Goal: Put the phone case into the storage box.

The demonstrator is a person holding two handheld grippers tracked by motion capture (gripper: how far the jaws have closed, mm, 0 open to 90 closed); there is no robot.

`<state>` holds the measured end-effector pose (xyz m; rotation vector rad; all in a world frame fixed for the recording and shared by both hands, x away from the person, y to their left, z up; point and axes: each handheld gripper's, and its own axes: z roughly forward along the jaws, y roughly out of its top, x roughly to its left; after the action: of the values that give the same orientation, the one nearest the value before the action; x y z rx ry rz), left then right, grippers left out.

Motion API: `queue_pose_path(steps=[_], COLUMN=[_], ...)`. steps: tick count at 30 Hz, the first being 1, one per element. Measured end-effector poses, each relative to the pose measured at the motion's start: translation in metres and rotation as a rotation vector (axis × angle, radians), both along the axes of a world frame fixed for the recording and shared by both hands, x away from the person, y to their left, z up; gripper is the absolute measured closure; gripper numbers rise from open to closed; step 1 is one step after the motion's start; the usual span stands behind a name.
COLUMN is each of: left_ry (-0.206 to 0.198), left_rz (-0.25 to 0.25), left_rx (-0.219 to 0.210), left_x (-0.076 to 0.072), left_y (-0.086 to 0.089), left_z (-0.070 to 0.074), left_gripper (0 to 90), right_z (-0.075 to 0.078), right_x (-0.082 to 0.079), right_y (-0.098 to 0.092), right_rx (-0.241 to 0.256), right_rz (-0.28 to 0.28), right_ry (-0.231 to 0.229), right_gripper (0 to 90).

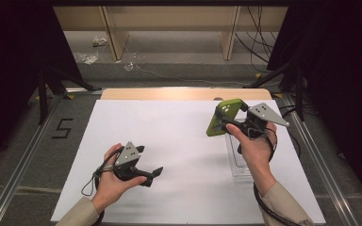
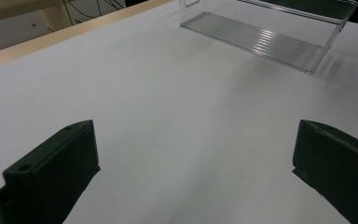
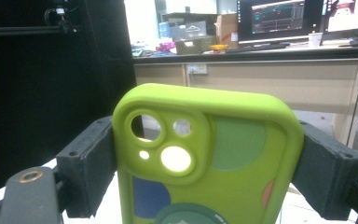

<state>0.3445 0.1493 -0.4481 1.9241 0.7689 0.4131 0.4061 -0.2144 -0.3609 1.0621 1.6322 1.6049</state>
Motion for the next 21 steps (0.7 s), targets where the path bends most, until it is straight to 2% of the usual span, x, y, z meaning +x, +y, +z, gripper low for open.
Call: queue_pose_path(steps=[21], left_ry=[-0.007], left_rz=[0.01], left_rx=[-0.002], left_x=[-0.001], left_y=[0.013], left_z=[-0.003], left_gripper=[0.0], right_z=[0.003], right_x=[0.003], right_y=[-0.015], right_rx=[-0.004], right_rz=[-0.054], right_ry=[-0.004], right_gripper=[17.1])
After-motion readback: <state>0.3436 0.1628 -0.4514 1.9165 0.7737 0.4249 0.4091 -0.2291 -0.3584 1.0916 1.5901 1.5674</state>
